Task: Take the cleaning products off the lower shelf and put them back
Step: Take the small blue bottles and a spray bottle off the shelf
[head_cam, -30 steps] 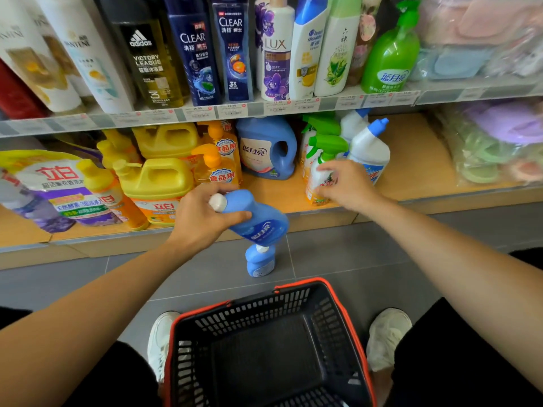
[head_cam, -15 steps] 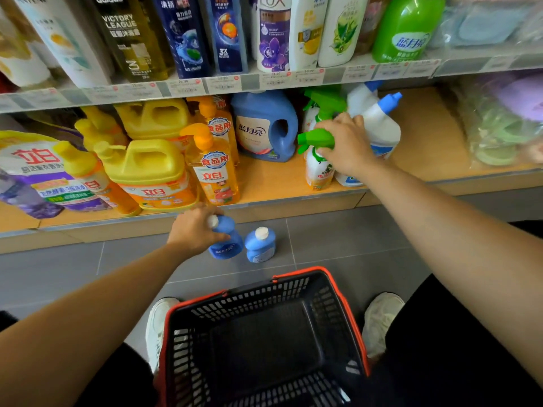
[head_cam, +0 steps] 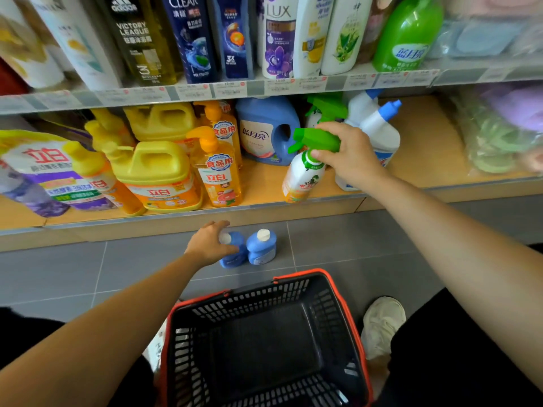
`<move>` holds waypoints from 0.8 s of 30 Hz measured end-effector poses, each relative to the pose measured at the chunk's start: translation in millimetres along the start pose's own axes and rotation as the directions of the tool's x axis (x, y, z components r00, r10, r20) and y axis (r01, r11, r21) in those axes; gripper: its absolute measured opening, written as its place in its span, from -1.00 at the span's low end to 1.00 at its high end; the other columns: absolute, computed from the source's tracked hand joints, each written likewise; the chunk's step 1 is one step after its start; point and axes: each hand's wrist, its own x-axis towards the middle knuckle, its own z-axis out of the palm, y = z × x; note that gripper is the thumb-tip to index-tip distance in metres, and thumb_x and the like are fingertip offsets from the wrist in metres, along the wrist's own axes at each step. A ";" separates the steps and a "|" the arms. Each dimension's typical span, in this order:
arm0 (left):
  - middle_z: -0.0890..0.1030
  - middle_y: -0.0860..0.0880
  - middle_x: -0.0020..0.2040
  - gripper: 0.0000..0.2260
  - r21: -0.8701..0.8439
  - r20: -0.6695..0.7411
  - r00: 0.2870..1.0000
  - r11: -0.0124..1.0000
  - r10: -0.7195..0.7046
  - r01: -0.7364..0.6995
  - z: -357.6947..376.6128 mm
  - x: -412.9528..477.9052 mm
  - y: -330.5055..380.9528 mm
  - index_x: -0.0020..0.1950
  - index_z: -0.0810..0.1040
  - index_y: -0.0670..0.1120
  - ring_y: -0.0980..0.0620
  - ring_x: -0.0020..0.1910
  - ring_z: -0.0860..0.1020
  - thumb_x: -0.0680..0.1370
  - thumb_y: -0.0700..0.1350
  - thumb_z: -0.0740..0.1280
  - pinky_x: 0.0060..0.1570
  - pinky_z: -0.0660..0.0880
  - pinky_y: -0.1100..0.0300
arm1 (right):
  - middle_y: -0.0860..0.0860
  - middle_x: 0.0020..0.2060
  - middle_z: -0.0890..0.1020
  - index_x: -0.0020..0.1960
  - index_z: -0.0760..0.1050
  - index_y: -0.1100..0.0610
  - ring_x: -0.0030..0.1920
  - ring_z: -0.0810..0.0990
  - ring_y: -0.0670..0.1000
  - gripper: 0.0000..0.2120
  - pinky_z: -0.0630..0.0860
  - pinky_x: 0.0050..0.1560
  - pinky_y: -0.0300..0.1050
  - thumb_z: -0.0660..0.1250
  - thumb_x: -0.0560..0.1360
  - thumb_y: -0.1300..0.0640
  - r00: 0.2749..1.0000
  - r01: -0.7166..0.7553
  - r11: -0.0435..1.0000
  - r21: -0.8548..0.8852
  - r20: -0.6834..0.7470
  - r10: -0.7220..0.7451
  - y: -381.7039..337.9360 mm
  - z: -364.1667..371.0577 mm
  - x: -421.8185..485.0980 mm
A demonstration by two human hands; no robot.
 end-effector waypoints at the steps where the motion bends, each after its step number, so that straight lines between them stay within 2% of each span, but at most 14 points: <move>1: 0.48 -0.08 0.44 -0.31 -0.031 -0.020 0.999 0.999 0.027 -0.027 -6.4 -2.7 8.7 0.52 0.40 -0.02 -0.15 0.39 0.47 0.44 0.07 0.54 0.30 0.44 -0.03 | 0.00 0.06 0.62 0.28 0.57 0.11 0.12 0.60 0.04 -0.57 0.55 0.20 0.03 0.51 0.42 0.23 1.000 -0.007 0.998 0.069 0.003 0.007 -6.0 -1.8 -2.7; 5: 0.48 -0.02 0.46 -0.31 -0.315 -0.122 0.977 0.927 0.175 -0.205 -34.8 -20.2 63.3 0.52 0.40 -0.05 -0.01 0.43 0.43 0.46 0.11 0.53 0.38 0.38 0.05 | -0.18 -0.09 0.64 0.10 0.57 -0.09 -0.08 0.63 -0.23 -0.65 0.64 0.05 -0.13 0.51 0.44 0.26 1.000 -0.025 0.950 0.311 0.023 0.019 -27.0 -5.2 -15.1; 9: 0.57 0.11 0.31 -0.24 -0.402 -0.104 0.930 0.841 0.351 -0.363 -58.2 -53.3 114.9 0.44 0.43 0.05 0.20 0.28 0.52 0.31 0.21 0.58 0.25 0.45 0.31 | -0.04 -0.04 0.68 0.10 0.58 -0.03 -0.03 0.67 -0.07 -0.68 0.67 -0.03 -0.07 0.49 0.46 0.30 0.996 -0.089 0.843 0.531 0.055 0.071 -45.0 -10.6 -24.2; 11: 0.60 0.11 0.20 -0.31 -0.414 -0.106 0.916 0.821 0.386 -0.394 -65.5 -69.1 127.6 0.38 0.42 0.07 0.18 0.20 0.58 0.32 0.10 0.63 0.18 0.55 0.25 | -0.01 -0.04 0.69 0.08 0.58 -0.02 -0.04 0.69 -0.03 -0.71 0.67 -0.06 -0.03 0.47 0.47 0.30 0.991 -0.131 0.779 0.613 0.081 0.103 -54.9 -14.7 -28.3; 14: 0.64 0.01 0.16 -0.40 -0.435 -0.112 0.916 0.810 0.384 -0.393 -74.4 -88.5 134.3 0.34 0.45 -0.05 0.04 0.14 0.63 0.38 -0.04 0.62 0.13 0.62 -0.02 | -0.01 -0.09 0.72 0.07 0.58 0.02 -0.07 0.71 0.00 -0.73 0.67 -0.13 -0.04 0.48 0.46 0.31 0.986 -0.163 0.674 0.720 0.092 0.140 -67.7 -22.5 -38.2; 16: 0.65 -0.05 0.16 -0.39 -0.512 -0.093 0.920 0.774 0.380 -0.371 -77.6 -99.8 135.0 0.34 0.48 -0.11 -0.01 0.13 0.64 0.36 -0.07 0.61 0.12 0.62 -0.06 | 0.06 -0.05 0.72 0.10 0.57 0.08 -0.04 0.71 0.04 -0.71 0.64 -0.12 -0.06 0.51 0.42 0.27 0.982 -0.178 0.577 0.797 0.111 0.150 -71.4 -26.5 -47.2; 19: 0.69 -0.11 0.15 -0.45 -0.660 -0.062 0.921 0.676 0.385 -0.327 -78.7 -114.3 139.1 0.32 0.51 -0.15 -0.08 0.15 0.66 0.38 -0.13 0.58 0.10 0.63 0.00 | 0.09 0.01 0.71 0.18 0.55 0.20 0.04 0.68 0.03 -0.64 0.61 0.05 -0.07 0.49 0.41 0.21 0.976 -0.218 0.431 0.876 0.187 0.113 -74.6 -24.7 -59.2; 22: 0.71 -0.11 0.15 -0.52 -0.801 0.008 0.923 0.554 0.385 -0.225 -76.6 -123.1 143.1 0.31 0.53 -0.15 -0.07 0.13 0.68 0.43 -0.17 0.56 0.02 0.62 0.16 | 0.05 0.01 0.71 0.17 0.58 0.19 0.03 0.66 -0.02 -0.78 0.54 0.14 -0.07 0.34 0.54 0.18 0.954 -0.298 0.450 0.842 0.281 0.105 -78.6 -12.3 -67.8; 24: 0.70 -0.14 0.15 -0.53 -0.859 0.067 0.915 0.490 0.398 -0.150 -74.3 -125.3 144.8 0.30 0.54 -0.14 -0.07 0.12 0.68 0.43 -0.13 0.53 0.01 0.61 0.15 | 0.01 -0.03 0.70 0.13 0.60 0.13 -0.04 0.64 -0.05 -0.81 0.45 0.11 -0.02 0.28 0.60 0.10 0.929 -0.370 0.431 0.823 0.338 0.152 -79.1 -7.9 -70.3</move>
